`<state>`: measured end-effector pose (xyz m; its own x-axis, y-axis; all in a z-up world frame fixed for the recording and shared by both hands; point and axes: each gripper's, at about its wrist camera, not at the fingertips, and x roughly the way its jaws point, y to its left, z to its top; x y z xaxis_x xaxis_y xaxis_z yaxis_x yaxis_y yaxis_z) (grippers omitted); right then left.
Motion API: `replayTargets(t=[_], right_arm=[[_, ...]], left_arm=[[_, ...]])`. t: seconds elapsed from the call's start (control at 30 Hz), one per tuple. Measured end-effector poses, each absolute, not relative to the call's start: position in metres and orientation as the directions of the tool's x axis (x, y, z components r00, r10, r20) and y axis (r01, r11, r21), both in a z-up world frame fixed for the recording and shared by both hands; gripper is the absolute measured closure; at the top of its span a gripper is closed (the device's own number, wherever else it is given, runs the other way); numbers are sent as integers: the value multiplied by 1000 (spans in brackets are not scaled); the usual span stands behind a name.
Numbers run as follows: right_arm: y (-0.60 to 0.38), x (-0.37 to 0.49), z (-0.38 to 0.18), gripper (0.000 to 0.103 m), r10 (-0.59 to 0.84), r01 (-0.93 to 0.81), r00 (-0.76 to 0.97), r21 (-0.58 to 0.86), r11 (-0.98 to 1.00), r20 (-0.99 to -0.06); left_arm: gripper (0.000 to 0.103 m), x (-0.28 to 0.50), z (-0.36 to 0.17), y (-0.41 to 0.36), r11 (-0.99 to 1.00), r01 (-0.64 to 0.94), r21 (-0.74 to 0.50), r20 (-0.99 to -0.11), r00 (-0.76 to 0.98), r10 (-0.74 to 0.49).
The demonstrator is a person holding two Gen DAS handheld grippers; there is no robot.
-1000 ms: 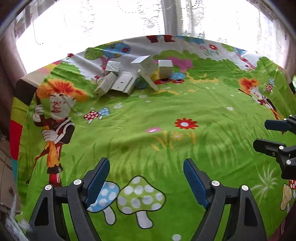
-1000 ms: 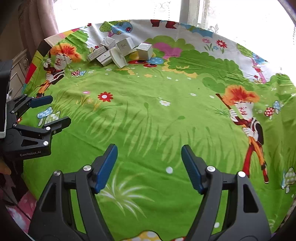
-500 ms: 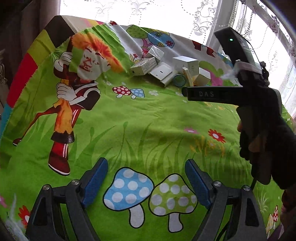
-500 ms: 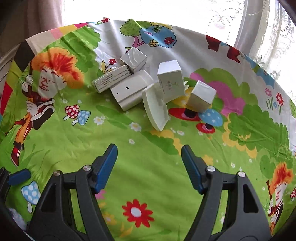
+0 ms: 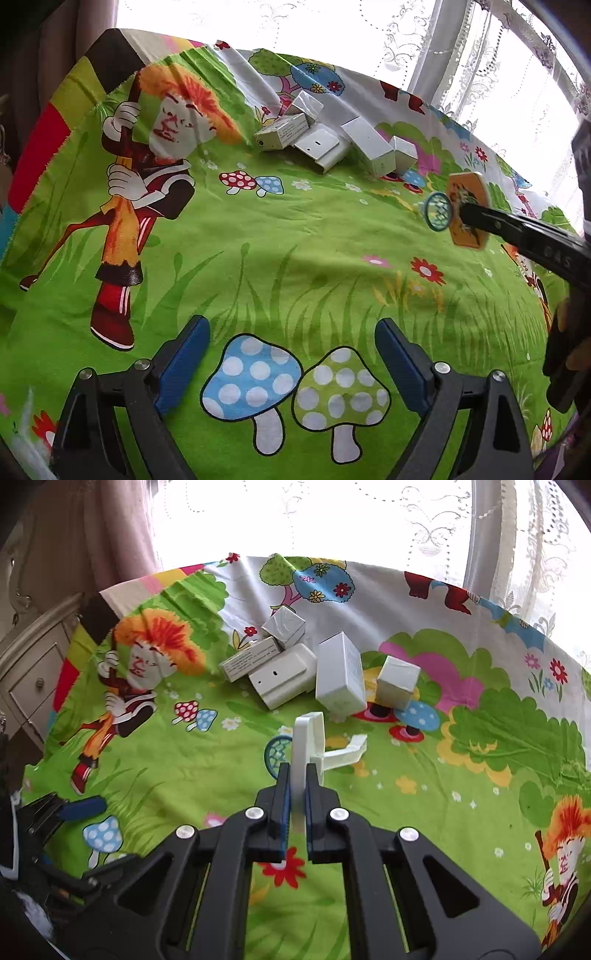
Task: Organize rigid objects
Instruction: 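Grasp the white basketball-hoop toy stand with the right gripper, then grasp the long white box with the left gripper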
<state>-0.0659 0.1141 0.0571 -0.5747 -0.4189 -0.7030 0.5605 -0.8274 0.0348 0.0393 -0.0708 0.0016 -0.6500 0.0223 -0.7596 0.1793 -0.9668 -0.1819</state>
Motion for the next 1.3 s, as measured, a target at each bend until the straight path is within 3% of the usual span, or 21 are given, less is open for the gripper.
replayTargets(t=[0.4, 0.47, 0.53, 0.6, 0.63, 0.7, 0.73, 0.77, 0.8, 0.97, 1.3], right_arm=[[176, -17, 16, 93, -344, 501, -558, 25, -865, -755], [178, -23, 17, 88, -330, 477, -569, 24, -878, -753], [178, -29, 18, 68, -326, 456, -573, 38, -889, -752], [176, -32, 18, 54, -324, 449, -581, 38, -893, -747], [175, -32, 17, 53, -324, 451, -585, 34, -892, -744], [173, -32, 16, 56, -324, 465, -590, 18, -885, -739], [172, -30, 15, 79, -323, 473, -594, 4, -881, -736], [172, -28, 14, 89, -322, 484, -596, -9, -875, -736], [172, -26, 12, 91, -315, 487, -601, -25, -873, -734], [179, -29, 1, 94, -302, 457, -579, 6, -890, -757], [178, -32, -3, 93, -286, 437, -575, 7, -899, -767]], left_arm=[[9, 35, 0, -65, -975, 171, -139, -773, -634, -1], [9, 34, 0, -63, -977, 170, -127, -777, -630, -9], [8, 33, -1, -62, -980, 167, -111, -781, -624, -18], [7, 32, -2, -58, -982, 163, -91, -787, -616, -29], [6, 32, -2, -57, -984, 158, -80, -791, -611, -34], [6, 31, -2, -54, -986, 154, -62, -798, -601, -44], [6, 30, -2, -52, -988, 148, -53, -804, -593, -46], [6, 27, -2, -49, -990, 131, -47, -813, -581, -38], [6, 23, -1, -47, -992, 117, -53, -821, -571, -23], [6, -20, 4, -29, -986, 88, -142, -828, -556, 70], [6, -167, -2, 18, -980, 172, -99, -795, -606, -26]])
